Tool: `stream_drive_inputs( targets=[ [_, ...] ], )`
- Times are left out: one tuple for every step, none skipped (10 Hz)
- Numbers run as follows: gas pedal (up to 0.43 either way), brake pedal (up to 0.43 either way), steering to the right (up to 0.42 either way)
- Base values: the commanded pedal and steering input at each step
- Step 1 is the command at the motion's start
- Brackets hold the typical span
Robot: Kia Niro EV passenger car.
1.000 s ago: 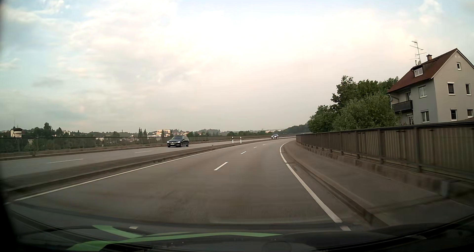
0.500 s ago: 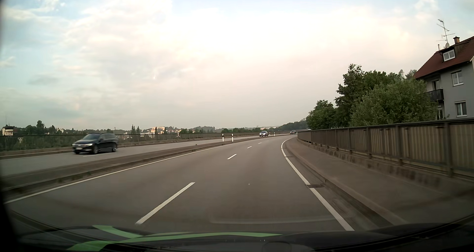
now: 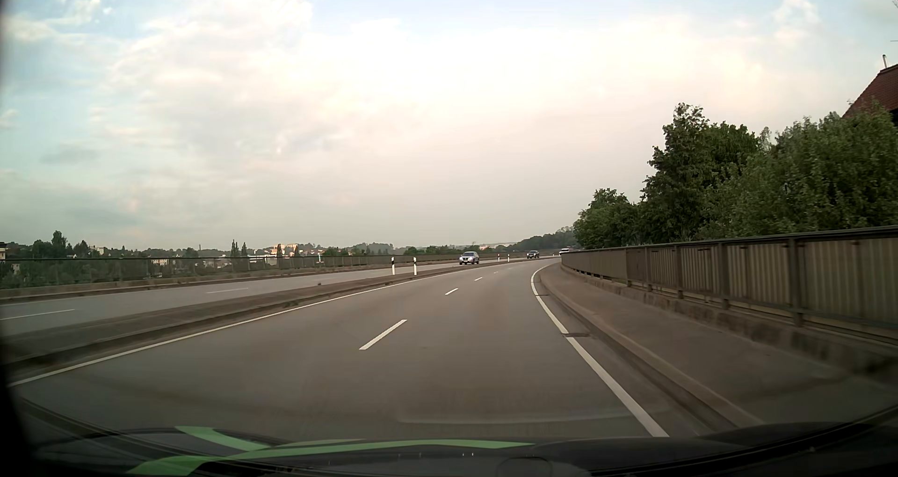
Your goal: Follow the waypoints while adhering to traffic rules and regulations
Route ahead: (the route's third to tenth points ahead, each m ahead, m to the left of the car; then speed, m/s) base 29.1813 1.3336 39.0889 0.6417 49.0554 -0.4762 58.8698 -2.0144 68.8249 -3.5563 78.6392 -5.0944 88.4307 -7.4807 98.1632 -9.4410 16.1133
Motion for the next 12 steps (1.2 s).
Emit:
stream_drive_inputs(
  targets=[
    [0.087,0.0,0.013],
    [0.087,0.0,0.013],
    [0.087,0.0,0.013],
    [0.087,0.0,0.012],
    [0.087,0.0,0.01],
    [0.087,0.0,0.008],
    [0.087,0.0,0.007],
    [0.087,0.0,0.007],
    [0.087,0.0,0.007],
    [0.087,0.0,0.007],
    [0.079,0.0,0.007],
    [0.079,0.0,0.007]
  ],
)
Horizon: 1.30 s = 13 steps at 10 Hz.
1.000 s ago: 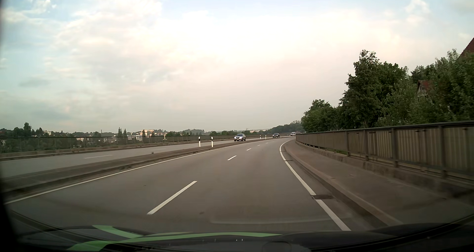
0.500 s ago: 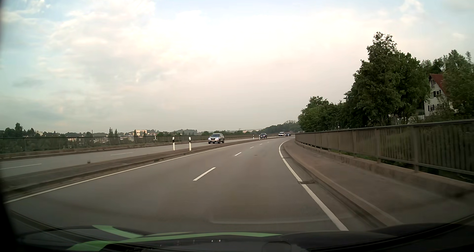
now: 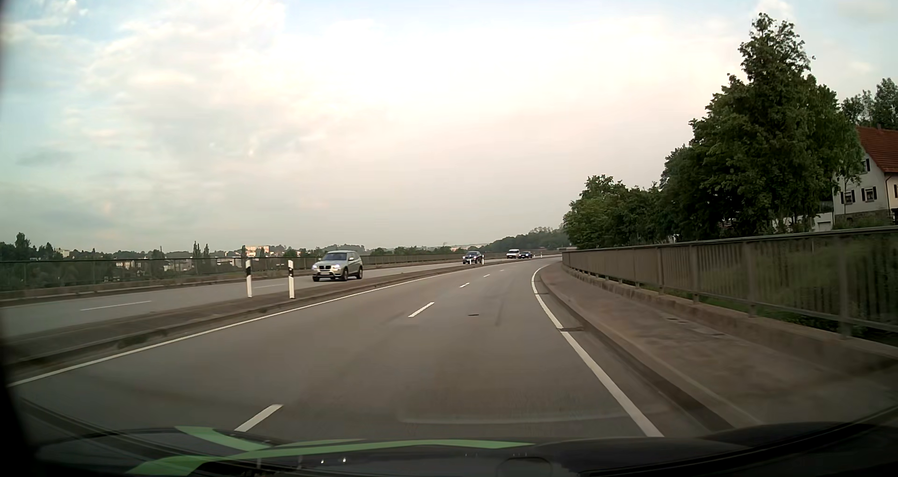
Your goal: Follow the waypoints while adhering to traffic rules and regulations
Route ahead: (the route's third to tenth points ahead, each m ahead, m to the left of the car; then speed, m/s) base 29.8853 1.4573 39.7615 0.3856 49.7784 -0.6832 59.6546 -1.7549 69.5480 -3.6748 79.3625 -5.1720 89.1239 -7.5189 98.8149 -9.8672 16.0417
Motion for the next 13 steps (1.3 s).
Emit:
stream_drive_inputs(
  targets=[
    [0.079,0.0,0.006],
    [0.079,0.0,0.007],
    [0.059,0.0,0.007],
    [0.039,0.0,0.007],
    [0.028,0.0,0.007],
    [0.028,0.0,0.01],
    [0.028,0.0,0.012],
    [0.028,0.0,0.012],
    [0.028,0.0,0.012],
    [0.039,0.0,0.014],
    [0.039,0.0,0.014],
    [0.047,0.0,0.014],
    [0.047,0.0,0.014]
  ],
)
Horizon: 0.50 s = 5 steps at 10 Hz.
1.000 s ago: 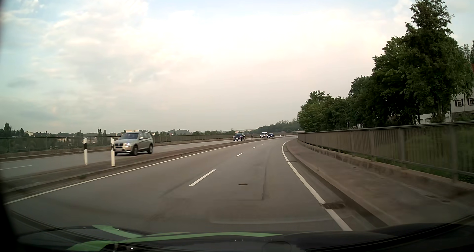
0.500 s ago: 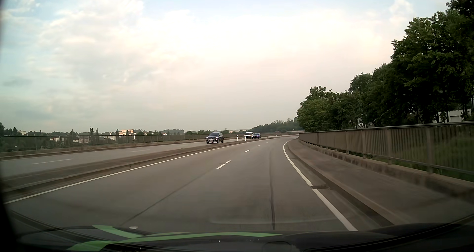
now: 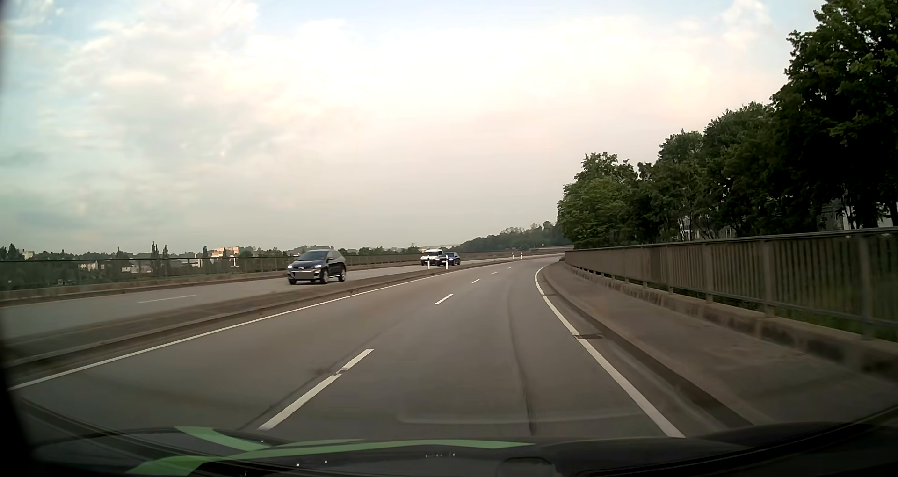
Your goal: Follow the waypoints while adhering to traffic rules and regulations
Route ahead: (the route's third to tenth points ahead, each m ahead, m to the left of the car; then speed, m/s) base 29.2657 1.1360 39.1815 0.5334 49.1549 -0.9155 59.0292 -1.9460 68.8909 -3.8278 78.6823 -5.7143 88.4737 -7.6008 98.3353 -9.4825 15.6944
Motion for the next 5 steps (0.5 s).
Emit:
stream_drive_inputs(
  targets=[
    [0.047,0.0,0.014],
    [0.059,0.0,0.014],
    [0.059,0.0,0.014],
    [0.079,0.0,0.013],
    [0.079,0.0,0.013]
  ],
)
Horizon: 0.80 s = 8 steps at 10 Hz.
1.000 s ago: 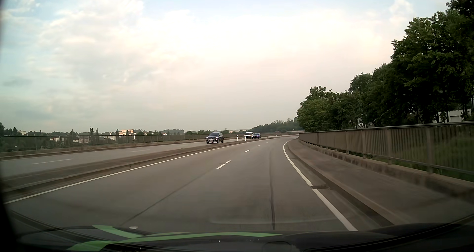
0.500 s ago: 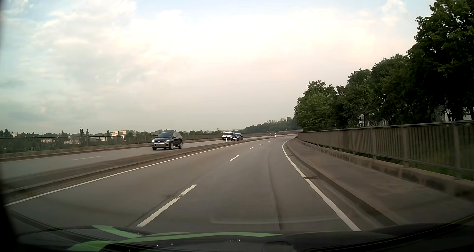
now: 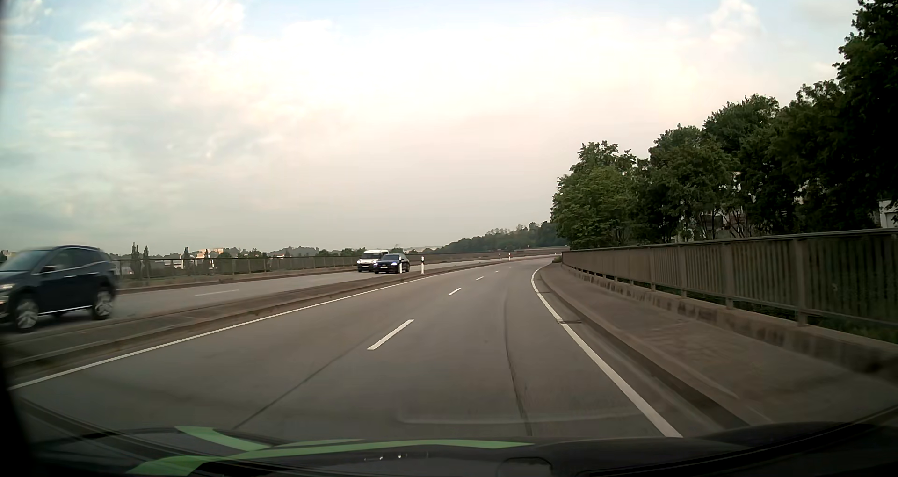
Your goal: Follow the waypoints while adhering to traffic rules and regulations
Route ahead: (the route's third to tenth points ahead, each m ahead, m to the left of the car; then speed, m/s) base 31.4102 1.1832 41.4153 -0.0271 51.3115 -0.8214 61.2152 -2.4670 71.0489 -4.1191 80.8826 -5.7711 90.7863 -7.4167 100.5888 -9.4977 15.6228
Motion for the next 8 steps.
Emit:
stream_drive_inputs(
  targets=[
    [0.079,0.0,0.012],
    [0.079,0.0,0.011],
    [0.079,0.0,0.011],
    [0.079,0.0,0.011],
    [0.087,0.0,0.011],
    [0.087,0.0,0.011],
    [0.087,0.0,0.011],
    [0.087,0.0,0.01]
  ],
)
